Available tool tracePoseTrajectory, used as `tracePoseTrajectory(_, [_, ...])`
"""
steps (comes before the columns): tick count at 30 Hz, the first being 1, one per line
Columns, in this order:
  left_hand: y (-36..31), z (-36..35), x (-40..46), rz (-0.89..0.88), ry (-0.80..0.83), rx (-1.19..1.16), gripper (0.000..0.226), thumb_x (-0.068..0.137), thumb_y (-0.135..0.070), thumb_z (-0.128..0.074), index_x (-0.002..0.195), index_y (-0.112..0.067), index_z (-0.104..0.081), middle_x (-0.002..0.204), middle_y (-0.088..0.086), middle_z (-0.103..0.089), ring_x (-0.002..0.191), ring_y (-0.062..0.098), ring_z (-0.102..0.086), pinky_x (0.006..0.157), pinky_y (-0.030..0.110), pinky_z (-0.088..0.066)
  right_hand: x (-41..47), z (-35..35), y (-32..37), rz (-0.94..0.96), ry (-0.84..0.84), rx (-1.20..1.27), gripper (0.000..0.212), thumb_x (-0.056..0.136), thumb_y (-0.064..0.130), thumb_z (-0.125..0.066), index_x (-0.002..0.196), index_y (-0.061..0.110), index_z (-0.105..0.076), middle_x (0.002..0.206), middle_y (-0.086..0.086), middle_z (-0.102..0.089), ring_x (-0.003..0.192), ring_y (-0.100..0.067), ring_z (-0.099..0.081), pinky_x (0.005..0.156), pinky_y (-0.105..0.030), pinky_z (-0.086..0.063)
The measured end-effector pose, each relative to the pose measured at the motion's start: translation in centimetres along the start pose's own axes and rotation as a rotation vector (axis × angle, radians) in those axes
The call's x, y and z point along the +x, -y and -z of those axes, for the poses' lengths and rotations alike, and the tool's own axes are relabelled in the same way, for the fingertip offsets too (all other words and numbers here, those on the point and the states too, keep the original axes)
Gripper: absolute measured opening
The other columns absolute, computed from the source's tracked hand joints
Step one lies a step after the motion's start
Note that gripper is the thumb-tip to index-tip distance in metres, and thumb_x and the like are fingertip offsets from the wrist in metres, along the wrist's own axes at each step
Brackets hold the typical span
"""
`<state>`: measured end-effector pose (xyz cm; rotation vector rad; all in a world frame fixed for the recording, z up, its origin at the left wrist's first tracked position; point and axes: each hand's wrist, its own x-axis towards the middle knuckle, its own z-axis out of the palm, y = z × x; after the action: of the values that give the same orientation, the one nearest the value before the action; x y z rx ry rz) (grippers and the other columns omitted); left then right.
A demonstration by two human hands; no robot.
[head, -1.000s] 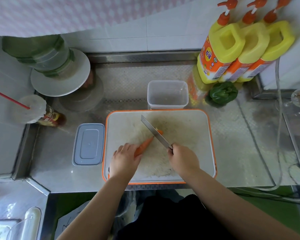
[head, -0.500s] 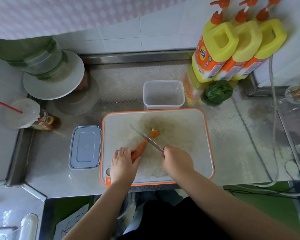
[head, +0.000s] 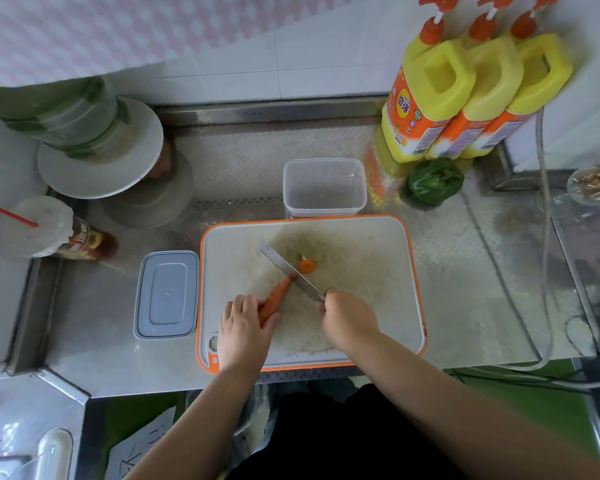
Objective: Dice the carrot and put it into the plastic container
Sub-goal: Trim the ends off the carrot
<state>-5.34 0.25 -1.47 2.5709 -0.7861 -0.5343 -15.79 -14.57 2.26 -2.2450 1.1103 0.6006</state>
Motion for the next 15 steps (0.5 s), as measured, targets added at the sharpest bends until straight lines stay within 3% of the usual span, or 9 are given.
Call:
tracePoseTrajectory(5, [0.1, 0.2, 0.1, 0.065, -0.015, -0.059, 0.029, 0.087, -0.038, -0.067, 0.106, -0.017, -0.058, 0.105, -0.003, -0.054, 0.099, 0.019, -0.048, 0.08, 0.038, -0.046, -0.3, 0.0, -0.3, 0.002, -0.008, 0.097, 0.02, 0.1, 0.029, -0.043, 0.1, 0.015, -0.056, 0.072, 0.004, -0.052, 0.071, -0.02, -0.057, 0.06, -0.031, -0.047])
tracePoseTrajectory(12, [-0.3, 0.7, 0.3, 0.072, -0.006, -0.077, 0.028, 0.087, -0.038, -0.067, 0.109, -0.021, -0.06, 0.11, -0.006, -0.053, 0.102, 0.017, -0.046, 0.081, 0.035, -0.044, -0.9, -0.3, -1.5, -0.068, -0.09, 0.211, 0.027, 0.1, 0.034, -0.04, 0.103, 0.013, -0.058, 0.076, 0.001, -0.055, 0.072, -0.023, -0.059, 0.059, -0.031, -0.045])
tracePoseTrajectory(15, [-0.6, 0.6, 0.4, 0.058, 0.009, -0.068, 0.029, 0.086, -0.036, -0.069, 0.109, -0.021, -0.061, 0.109, -0.004, -0.055, 0.104, 0.02, -0.047, 0.083, 0.036, -0.043, -0.9, 0.6, -3.4, -0.158, -0.158, 0.252, 0.029, 0.1, 0.033, -0.041, 0.104, 0.01, -0.059, 0.081, -0.005, -0.059, 0.084, -0.03, -0.062, 0.065, -0.033, -0.045])
